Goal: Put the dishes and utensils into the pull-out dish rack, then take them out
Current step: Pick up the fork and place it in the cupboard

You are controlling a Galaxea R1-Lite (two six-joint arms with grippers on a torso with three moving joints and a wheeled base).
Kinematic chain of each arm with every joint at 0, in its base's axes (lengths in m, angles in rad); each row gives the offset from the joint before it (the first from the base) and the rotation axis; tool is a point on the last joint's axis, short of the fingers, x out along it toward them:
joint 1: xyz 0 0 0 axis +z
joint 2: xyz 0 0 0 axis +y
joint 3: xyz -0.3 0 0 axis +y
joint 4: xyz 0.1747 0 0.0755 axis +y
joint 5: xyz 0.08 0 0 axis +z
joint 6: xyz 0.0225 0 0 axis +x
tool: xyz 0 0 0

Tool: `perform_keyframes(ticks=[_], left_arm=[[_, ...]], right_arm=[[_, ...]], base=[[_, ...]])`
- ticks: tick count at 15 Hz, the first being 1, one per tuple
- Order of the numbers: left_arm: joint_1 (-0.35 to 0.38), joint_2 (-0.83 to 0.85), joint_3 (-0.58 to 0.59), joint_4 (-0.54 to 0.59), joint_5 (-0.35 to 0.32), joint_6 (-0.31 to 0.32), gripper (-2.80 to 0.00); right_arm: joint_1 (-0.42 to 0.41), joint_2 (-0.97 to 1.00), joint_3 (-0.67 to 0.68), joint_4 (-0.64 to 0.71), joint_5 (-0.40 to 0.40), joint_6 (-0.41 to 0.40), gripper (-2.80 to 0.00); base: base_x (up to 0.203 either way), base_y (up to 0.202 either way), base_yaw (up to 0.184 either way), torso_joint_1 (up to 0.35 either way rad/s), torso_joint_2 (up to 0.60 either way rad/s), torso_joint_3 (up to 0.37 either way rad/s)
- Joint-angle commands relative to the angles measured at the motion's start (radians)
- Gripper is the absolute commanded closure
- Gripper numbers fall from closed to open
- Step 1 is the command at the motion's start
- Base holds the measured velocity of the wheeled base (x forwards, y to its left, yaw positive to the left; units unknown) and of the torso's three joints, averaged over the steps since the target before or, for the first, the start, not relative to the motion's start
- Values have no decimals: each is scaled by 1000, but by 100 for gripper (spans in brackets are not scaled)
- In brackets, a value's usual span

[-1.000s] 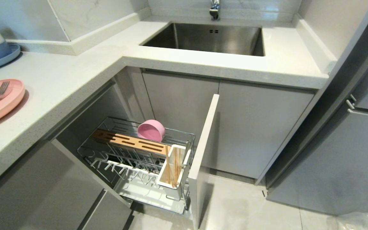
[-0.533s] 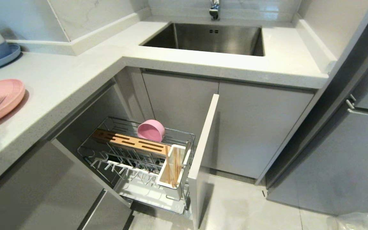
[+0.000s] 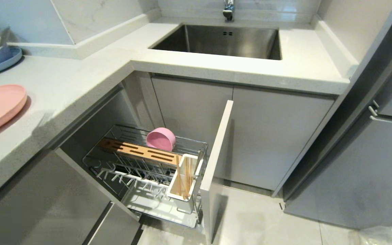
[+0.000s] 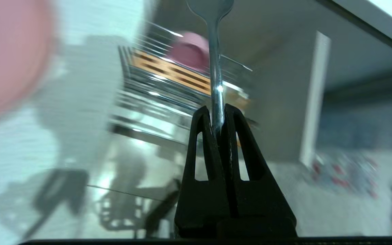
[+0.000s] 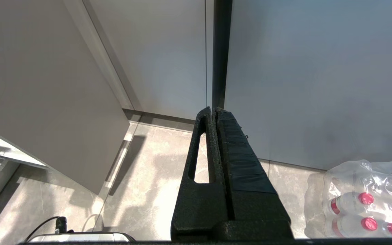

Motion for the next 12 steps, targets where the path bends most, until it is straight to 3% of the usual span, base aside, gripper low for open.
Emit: perform_keyframes(ticks=[1, 4, 6, 12], left_arm=[[-125, -46, 25, 9, -5, -14, 0], [-401, -71, 124, 0, -8, -42, 0], [-506, -61, 222, -52, -7, -70, 0], [-593, 138, 264, -74, 2, -81, 0]], right_arm=[[0, 0, 2, 0, 0, 1, 0], [0, 0, 2, 0, 0, 1, 0], [0, 0, 2, 0, 0, 1, 0], [0, 0, 2, 0, 0, 1, 0]], base=[[0, 0, 0, 0, 0, 0], [0, 0, 0, 0, 0, 0], [0, 0, 0, 0, 0, 0], [0, 0, 0, 0, 0, 0]])
